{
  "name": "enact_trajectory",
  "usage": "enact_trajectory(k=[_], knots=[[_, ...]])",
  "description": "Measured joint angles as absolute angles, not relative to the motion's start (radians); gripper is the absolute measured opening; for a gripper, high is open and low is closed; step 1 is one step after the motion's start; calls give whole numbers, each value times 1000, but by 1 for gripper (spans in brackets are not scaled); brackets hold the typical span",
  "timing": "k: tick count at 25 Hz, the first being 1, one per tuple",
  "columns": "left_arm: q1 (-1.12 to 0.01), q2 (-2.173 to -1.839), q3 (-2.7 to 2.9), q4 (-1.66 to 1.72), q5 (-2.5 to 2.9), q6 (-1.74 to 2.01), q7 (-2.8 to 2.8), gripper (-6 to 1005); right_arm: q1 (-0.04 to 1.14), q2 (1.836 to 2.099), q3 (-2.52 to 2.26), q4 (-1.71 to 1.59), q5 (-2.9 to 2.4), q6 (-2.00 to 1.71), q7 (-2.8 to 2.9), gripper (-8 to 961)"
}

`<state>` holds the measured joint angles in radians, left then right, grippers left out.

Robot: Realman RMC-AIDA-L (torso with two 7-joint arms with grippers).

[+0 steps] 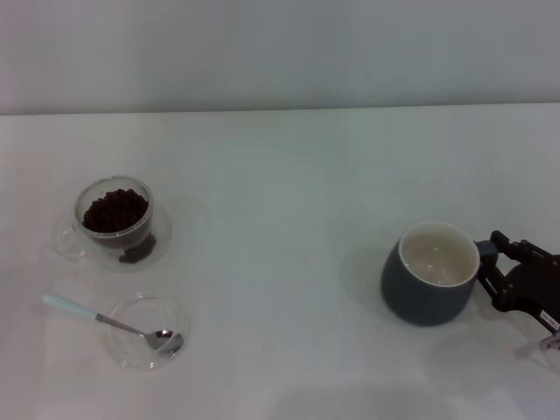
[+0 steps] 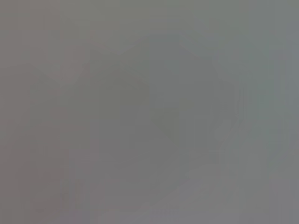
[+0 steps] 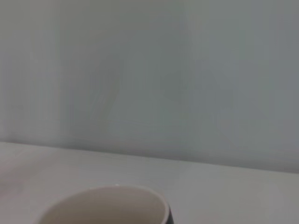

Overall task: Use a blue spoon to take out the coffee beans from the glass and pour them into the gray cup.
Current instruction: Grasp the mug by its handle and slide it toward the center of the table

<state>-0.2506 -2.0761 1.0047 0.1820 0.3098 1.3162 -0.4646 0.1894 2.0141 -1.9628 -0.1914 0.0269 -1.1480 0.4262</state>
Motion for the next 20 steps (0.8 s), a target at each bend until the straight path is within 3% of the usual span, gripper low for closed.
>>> enact_trajectory(k=[3, 20], knots=[[-252, -2077, 1005, 181, 311, 1316, -465, 875, 195, 2014, -1979, -202, 27, -1145, 434, 371], [-290, -2078, 1008, 165, 319, 1316, -468, 873, 209, 2016, -2060, -348, 32, -1024, 439, 366]])
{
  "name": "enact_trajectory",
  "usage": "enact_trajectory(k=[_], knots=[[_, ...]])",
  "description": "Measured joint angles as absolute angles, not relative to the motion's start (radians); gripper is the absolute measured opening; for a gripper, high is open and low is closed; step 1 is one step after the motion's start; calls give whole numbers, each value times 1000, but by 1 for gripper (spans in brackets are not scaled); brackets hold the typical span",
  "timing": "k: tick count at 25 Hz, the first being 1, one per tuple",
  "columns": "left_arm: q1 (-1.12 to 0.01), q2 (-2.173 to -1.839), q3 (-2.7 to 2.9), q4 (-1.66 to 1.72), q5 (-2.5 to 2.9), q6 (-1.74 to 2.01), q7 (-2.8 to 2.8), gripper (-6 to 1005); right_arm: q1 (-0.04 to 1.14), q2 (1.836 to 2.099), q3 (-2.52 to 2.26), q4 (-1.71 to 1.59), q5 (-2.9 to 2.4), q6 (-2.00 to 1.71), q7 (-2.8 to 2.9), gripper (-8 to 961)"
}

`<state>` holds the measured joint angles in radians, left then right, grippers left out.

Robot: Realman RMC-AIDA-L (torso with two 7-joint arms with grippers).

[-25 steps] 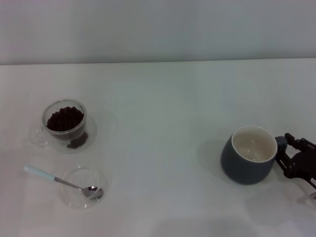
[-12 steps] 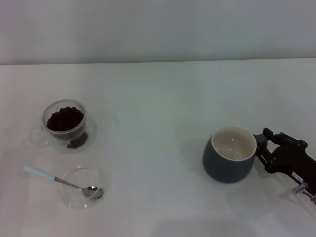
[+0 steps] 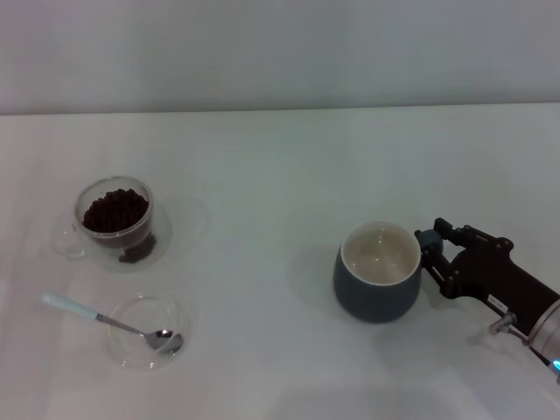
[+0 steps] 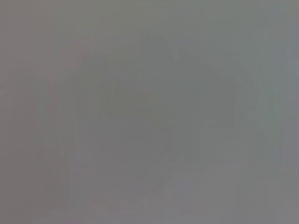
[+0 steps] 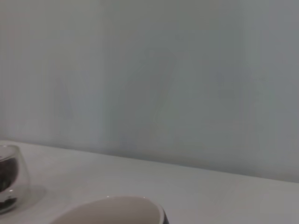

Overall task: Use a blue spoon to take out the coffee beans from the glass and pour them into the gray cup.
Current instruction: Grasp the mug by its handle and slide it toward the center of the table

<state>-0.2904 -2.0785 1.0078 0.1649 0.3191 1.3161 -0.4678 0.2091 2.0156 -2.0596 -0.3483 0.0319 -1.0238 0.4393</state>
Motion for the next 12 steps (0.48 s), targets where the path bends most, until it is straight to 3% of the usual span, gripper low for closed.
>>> enact_trajectory(k=[12], knots=[[-296, -2082, 1011, 163, 319, 1316, -491, 869, 221, 2023, -2165, -426, 51, -971, 459, 365]])
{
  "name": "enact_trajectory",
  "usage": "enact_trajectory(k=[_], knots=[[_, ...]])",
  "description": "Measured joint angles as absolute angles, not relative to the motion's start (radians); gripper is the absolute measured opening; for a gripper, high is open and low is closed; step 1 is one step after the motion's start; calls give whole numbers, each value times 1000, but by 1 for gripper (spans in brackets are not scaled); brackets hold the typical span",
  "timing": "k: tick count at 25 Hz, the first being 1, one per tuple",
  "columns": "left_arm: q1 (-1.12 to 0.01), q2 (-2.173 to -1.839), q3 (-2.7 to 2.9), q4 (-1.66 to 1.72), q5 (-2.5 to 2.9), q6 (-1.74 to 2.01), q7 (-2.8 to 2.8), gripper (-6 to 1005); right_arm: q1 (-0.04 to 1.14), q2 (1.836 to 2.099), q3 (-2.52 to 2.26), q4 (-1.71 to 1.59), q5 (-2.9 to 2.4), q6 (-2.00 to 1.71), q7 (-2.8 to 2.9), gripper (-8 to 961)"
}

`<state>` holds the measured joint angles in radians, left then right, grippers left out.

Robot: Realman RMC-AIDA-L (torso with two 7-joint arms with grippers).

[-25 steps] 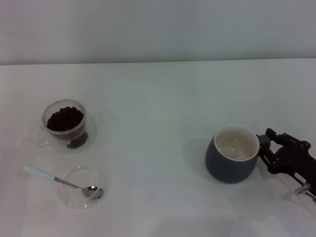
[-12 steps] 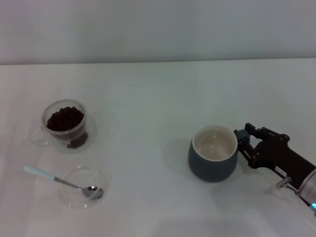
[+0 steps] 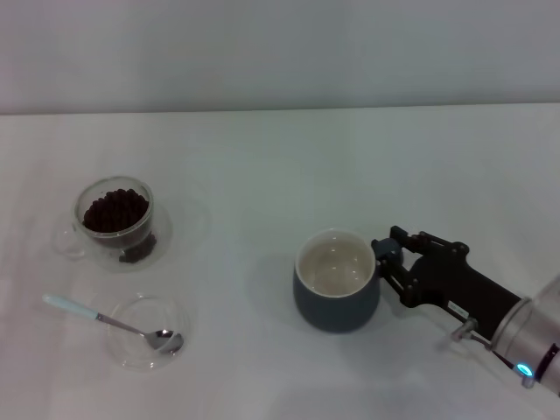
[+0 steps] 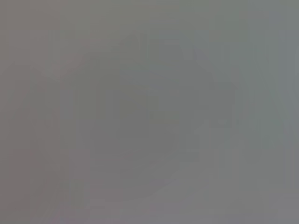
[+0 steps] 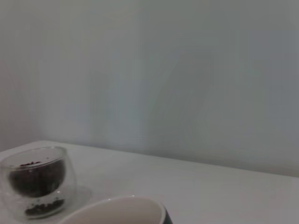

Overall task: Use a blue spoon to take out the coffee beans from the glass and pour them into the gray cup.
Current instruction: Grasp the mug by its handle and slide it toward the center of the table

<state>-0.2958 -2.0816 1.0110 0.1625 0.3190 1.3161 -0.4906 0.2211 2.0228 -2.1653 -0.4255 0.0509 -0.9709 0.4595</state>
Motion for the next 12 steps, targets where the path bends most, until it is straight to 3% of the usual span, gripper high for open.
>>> enact_trajectory(k=[12], knots=[[-310, -2083, 1075, 163, 319, 1316, -494, 866, 237, 2026, -2206, -452, 83, -955, 449, 367]])
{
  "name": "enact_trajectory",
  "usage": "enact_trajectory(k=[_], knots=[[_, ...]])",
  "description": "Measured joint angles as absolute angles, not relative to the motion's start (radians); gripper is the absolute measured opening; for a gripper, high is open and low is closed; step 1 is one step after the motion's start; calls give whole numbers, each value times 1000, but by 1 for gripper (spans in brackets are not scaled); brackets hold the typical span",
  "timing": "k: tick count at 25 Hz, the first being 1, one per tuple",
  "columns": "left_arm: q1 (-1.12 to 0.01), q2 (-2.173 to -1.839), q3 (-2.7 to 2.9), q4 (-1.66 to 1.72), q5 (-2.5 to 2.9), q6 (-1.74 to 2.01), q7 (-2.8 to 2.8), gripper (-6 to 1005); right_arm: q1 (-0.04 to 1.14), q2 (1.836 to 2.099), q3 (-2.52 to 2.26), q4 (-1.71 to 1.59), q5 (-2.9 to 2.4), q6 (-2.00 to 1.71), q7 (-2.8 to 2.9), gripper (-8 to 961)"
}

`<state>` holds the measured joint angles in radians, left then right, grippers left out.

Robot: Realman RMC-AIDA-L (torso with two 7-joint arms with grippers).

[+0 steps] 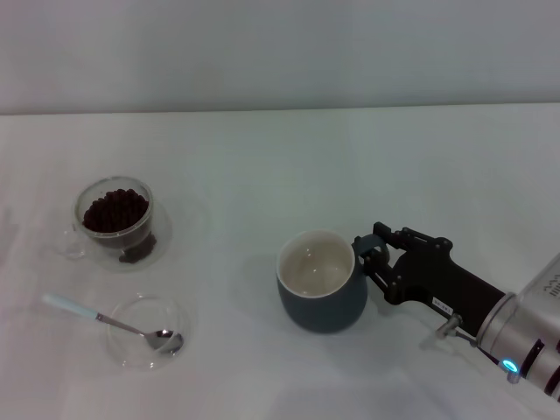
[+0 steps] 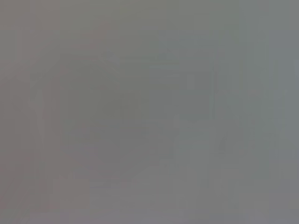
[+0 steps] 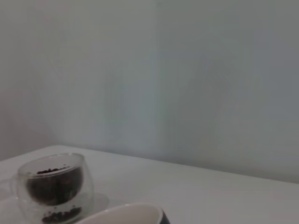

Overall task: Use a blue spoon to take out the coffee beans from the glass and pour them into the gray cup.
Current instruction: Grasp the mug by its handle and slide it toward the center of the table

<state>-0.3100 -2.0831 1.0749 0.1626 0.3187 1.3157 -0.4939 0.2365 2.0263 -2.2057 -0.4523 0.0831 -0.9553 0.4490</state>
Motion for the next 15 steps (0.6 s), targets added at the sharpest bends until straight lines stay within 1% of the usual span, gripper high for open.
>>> enact_trajectory(k=[15], knots=[[-312, -2083, 1085, 137, 319, 1316, -494, 861, 244, 2026, -2237, -463, 82, -961, 423, 370]])
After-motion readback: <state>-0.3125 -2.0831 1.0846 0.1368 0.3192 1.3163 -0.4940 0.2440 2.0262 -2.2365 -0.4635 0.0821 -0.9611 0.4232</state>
